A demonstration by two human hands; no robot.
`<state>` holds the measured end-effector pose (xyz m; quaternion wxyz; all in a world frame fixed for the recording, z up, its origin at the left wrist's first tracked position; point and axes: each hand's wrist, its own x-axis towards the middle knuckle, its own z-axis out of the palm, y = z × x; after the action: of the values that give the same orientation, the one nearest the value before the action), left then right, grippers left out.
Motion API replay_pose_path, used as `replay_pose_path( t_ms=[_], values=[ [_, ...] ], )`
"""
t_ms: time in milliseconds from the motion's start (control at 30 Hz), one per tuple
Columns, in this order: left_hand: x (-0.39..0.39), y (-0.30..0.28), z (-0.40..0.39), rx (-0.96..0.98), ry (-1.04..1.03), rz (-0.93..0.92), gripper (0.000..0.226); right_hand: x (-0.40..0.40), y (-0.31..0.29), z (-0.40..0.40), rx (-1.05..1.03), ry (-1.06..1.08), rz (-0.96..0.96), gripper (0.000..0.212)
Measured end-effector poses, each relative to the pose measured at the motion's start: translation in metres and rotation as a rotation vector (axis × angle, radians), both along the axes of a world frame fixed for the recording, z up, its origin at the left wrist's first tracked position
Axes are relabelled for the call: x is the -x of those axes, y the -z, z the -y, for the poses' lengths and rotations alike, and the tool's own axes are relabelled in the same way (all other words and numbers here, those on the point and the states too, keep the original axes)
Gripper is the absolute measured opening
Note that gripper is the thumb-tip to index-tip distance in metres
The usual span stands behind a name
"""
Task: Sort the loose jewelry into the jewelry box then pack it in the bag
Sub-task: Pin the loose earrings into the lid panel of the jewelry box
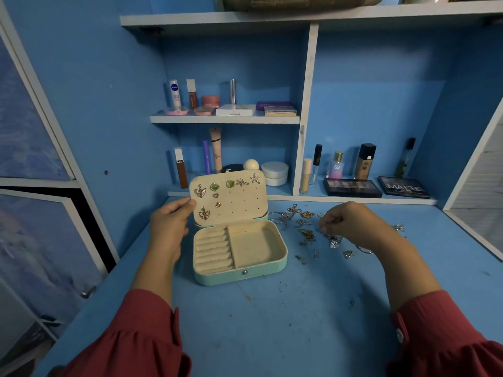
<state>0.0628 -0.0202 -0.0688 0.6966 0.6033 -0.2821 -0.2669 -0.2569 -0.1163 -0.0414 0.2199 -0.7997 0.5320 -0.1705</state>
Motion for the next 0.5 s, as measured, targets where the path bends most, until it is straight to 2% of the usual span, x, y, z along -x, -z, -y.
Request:
replay_pose_path(
  t_ms=[233, 500],
  values=[
    [0.002, -0.001, 0.0, 0.014, -0.002, -0.016, 0.02, -0.001, 0.001, 0.001, -0.013, -0.012, -0.032, 0.006],
    [0.002, -0.001, -0.001, 0.015, 0.005, -0.019, 0.017, -0.011, 0.01, 0.0, -0.007, -0.036, -0.155, 0.007]
  ],
)
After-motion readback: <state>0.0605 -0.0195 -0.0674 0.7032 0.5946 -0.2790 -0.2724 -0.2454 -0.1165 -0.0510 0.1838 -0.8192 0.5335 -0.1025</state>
